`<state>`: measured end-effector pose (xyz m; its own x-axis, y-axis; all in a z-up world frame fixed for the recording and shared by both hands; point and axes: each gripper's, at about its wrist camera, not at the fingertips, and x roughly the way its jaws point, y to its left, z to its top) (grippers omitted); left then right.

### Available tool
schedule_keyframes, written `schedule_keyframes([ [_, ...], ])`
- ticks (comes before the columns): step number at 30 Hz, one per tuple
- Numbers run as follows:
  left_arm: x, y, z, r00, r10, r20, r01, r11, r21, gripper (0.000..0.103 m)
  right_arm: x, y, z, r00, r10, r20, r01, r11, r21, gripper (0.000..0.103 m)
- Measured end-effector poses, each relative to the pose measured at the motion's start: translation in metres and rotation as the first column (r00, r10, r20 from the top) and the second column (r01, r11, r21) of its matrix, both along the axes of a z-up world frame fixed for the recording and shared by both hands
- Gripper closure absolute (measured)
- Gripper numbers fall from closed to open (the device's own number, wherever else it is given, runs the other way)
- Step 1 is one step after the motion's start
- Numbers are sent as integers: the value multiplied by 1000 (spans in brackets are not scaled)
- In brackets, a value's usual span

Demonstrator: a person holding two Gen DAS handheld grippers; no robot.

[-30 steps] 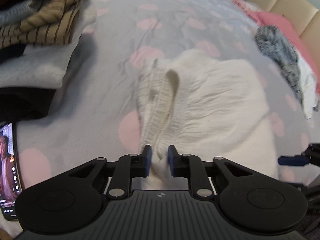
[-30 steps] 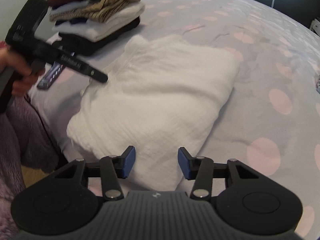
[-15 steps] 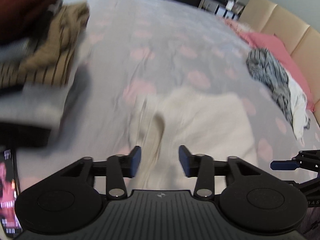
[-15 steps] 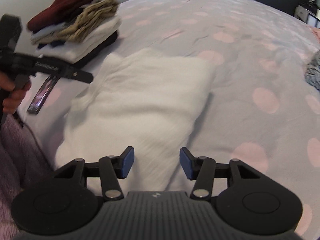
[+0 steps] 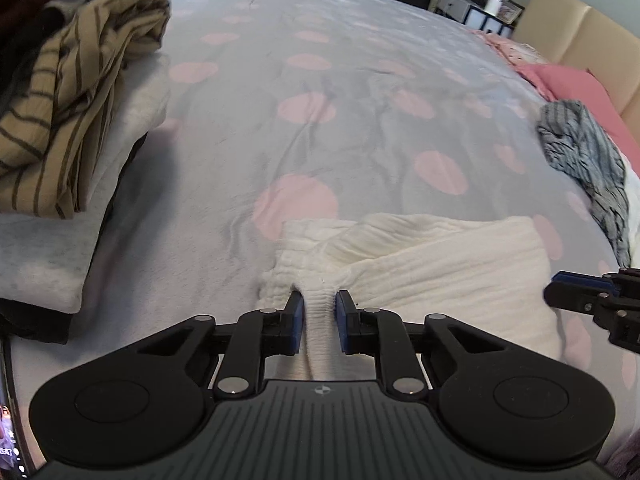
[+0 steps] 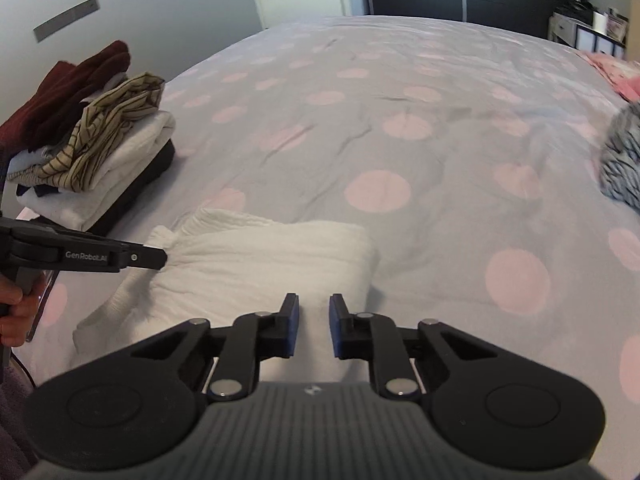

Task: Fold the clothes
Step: 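Grasp the folded garment's waistband edge with the left gripper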

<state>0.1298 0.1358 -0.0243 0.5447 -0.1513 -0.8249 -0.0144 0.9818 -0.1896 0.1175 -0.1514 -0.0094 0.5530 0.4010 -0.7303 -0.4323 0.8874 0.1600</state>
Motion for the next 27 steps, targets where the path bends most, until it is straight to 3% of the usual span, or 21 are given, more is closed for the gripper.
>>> schedule_keyframes([
  [9,15,9,-11,1000,6,-25,-7,999,-39,88,46,21,-45,995,-12,-103,8,999,-39,84],
  [16,9,8,-4,1000,7,-4,-7,999,-42,86,42,18,-43,995,-7,-95,3,999,-39,83],
  [18,4,6,1,1000,-1,15,1,999,-35,86,36,13,-35,996,-15,-90,13,1000,-21,76],
  [20,-5,2,7,999,-17,37,18,1000,-11,85,27,9,-26,997,-20,-75,19,1000,-12,53],
  [23,-20,-1,15,998,-25,63,25,1000,-1,69,13,5,-15,999,-25,-49,24,1000,-14,52],
  [25,-30,1,20,996,-22,83,25,999,-28,52,5,0,-10,998,-33,-51,33,999,-5,51],
  [27,-39,5,24,996,-10,89,16,998,-65,51,-3,-7,-7,997,-53,-62,54,998,14,46],
])
